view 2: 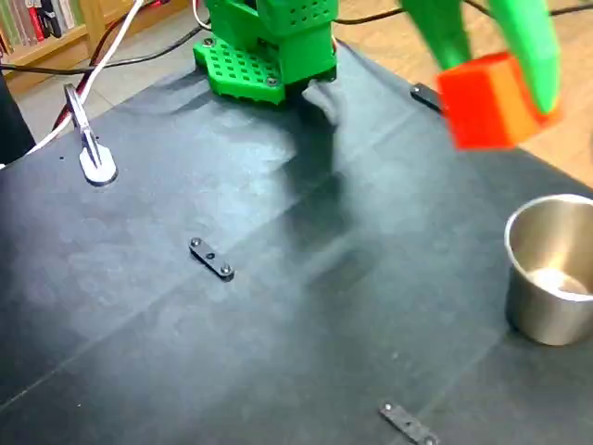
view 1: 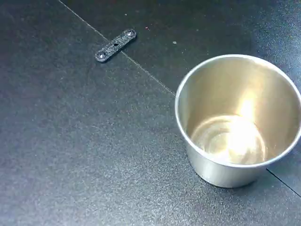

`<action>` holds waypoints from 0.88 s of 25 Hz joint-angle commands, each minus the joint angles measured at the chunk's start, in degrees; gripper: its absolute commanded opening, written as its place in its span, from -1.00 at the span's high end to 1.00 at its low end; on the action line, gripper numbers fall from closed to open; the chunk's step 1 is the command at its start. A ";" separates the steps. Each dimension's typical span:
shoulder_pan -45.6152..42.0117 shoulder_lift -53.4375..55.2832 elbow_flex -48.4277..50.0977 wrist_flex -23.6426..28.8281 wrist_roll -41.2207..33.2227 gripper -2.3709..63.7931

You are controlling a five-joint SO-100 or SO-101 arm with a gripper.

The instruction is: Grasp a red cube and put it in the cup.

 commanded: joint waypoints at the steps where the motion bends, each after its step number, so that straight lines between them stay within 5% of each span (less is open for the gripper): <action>1: -2.37 1.85 0.00 -0.79 0.53 0.96; 22: -7.29 -14.15 -0.97 -5.98 7.65 0.96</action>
